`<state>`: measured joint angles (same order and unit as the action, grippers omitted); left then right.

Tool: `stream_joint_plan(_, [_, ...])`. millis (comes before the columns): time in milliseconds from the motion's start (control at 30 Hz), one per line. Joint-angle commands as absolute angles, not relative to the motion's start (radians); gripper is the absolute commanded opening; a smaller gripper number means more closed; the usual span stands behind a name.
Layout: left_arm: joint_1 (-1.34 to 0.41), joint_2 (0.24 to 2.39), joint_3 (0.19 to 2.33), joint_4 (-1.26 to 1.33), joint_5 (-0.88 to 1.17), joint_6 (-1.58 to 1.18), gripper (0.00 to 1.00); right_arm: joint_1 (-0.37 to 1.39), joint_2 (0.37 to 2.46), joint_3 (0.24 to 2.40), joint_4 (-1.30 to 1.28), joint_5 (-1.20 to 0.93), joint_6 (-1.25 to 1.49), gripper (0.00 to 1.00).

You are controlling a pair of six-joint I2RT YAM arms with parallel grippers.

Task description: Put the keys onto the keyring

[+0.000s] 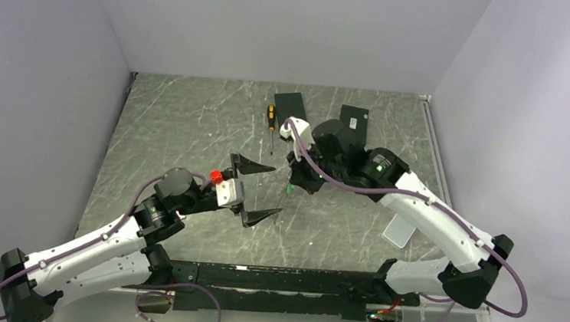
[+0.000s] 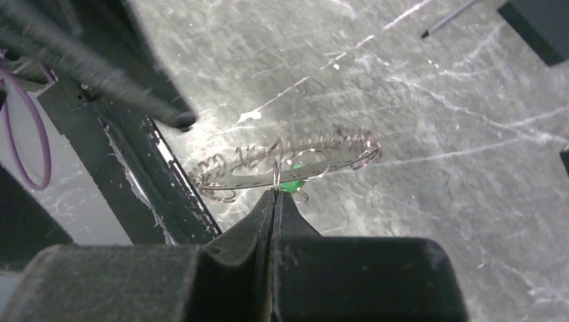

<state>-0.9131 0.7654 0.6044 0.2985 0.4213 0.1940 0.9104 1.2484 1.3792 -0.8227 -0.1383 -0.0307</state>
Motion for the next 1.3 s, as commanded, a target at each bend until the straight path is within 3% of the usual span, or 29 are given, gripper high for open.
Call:
stream_joint_plan(0, [-0.916,0.750,0.649,0.186,0.412,0.197,0.99,0.846,1.317,1.538,-0.957,-0.121,0.050,0.00])
stream_joint_plan(167, [-0.916,0.791,0.620,0.169,0.366,0.186,1.00,0.785,1.363,1.592,-1.026,-0.151,0.105,0.00])
stream_joint_plan(267, [-0.916,0.816,0.555,0.290,0.282,0.151,0.99,0.767,1.374,1.582,-1.036,-0.176,0.133,0.00])
stream_joint_plan(400, [-0.918,0.912,0.499,0.461,0.227,0.112,0.90,0.733,1.409,1.555,-1.057,-0.235,0.163,0.00])
stream_joint_plan(667, [-0.927,1.121,0.472,0.695,0.158,0.146,0.87,0.712,1.429,1.542,-1.050,-0.280,0.186,0.00])
stream_joint_plan(733, [-0.927,1.154,0.471,0.714,0.159,0.171,0.76,0.709,1.430,1.539,-1.050,-0.285,0.184,0.00])
stream_joint_plan(800, [-0.927,1.181,0.476,0.715,0.166,0.198,0.46,0.705,1.427,1.528,-1.043,-0.298,0.183,0.00])
stream_joint_plan(867, [-0.927,1.201,0.477,0.720,0.164,0.219,0.08,0.700,1.427,1.512,-1.035,-0.315,0.184,0.00])
stream_joint_plan(900, [-0.927,1.209,0.474,0.729,0.159,0.224,0.00,0.697,1.427,1.505,-1.031,-0.322,0.185,0.00])
stream_joint_plan(1267, [-0.927,1.141,0.430,0.644,0.237,0.451,0.00,0.660,1.461,1.356,-0.949,-0.468,0.204,0.00])
